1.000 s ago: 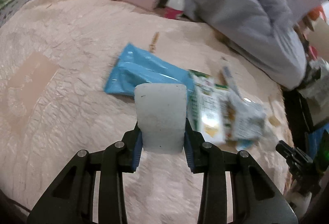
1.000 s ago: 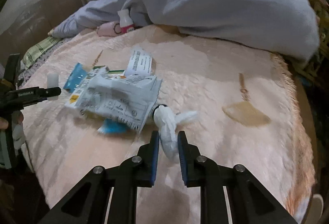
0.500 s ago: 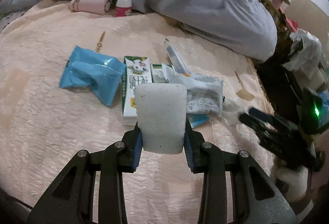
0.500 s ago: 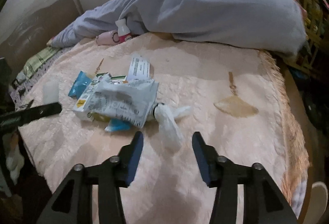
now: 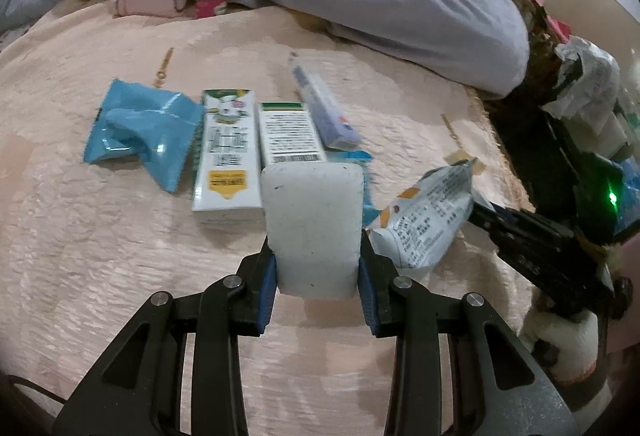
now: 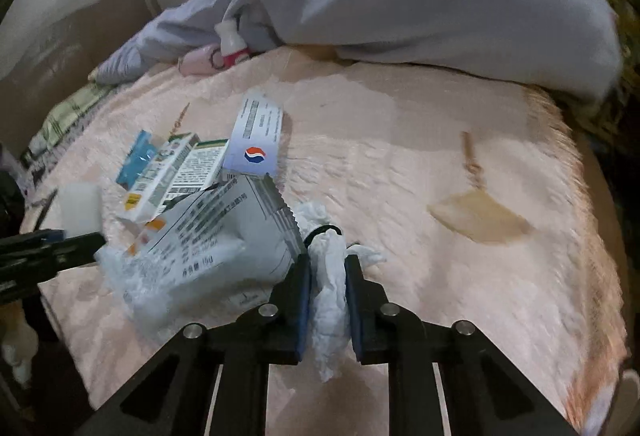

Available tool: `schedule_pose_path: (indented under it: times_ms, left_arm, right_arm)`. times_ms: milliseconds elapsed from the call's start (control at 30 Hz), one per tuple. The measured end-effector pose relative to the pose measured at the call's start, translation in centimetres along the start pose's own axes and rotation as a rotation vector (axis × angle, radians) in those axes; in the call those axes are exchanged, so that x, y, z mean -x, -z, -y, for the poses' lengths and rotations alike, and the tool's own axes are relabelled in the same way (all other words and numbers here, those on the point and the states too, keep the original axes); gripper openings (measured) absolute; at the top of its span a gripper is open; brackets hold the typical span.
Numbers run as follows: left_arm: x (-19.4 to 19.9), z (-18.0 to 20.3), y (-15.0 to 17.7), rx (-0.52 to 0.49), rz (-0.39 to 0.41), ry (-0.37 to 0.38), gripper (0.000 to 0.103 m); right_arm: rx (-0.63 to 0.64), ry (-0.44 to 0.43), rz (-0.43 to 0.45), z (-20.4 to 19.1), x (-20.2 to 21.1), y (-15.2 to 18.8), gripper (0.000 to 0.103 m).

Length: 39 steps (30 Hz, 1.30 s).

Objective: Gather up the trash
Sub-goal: 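Grasp the white sponge block with the left tool while the right tool grasps the white plush toy, then carry the sponge block and plush toy with both tools over the bucket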

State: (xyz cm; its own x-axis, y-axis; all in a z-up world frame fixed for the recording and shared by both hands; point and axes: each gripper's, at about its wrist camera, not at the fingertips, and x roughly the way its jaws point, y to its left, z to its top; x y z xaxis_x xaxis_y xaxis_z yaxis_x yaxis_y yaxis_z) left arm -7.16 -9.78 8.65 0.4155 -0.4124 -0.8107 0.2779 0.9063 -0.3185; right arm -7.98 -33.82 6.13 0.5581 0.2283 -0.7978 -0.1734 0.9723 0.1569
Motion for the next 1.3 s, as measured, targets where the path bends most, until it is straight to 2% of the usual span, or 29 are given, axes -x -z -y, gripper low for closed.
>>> schedule_pose_path:
  times_ms: [267,367,400,467,500,567,767,1133,1300]
  left_arm:
    - [1.1,4.1,0.6,-0.06,0.016,0.042,0.033]
    - [1.6,5.1,0.7,-0.075,0.025,0.046,0.033]
    - [1.8,5.4,0.8,-0.078,0.027,0.048,0.033]
    - [2.1,5.8,0.9,-0.083,0.033,0.051,0.033]
    - [2.3,6.0,1.0,-0.087,0.034,0.05,0.033]
    - [2.5,6.4,1.1,-0.095,0.032,0.052,0.033]
    - [2.9,8.5,1.5,-0.127,0.032,0.076,0.033]
    - [1.5,15.7,3.4,-0.232,-0.005,0.146,0.033]
    - [0.8,19.7,4.4,-0.299,-0.014,0.173,0.033]
  right_arm:
    - [-0.074,0.037,0.078,2.1,7.0,3.4,0.015]
    - [-0.156,-0.023,0.111,3.2,9.0,4.1,0.016]
    - [-0.161,-0.02,0.091,3.4,9.1,4.5,0.016]
    - [-0.12,0.061,0.059,3.3,9.1,5.0,0.015]
    - [-0.116,0.071,0.061,3.4,9.4,5.3,0.016]
    - [-0.142,0.042,0.072,3.8,10.2,6.1,0.015]
    - [-0.165,0.05,0.111,4.4,12.4,7.6,0.015]
    - [-0.233,0.093,0.159,6.7,16.3,10.2,0.015]
    - [-0.262,0.139,0.162,8.4,18.0,11.8,0.016]
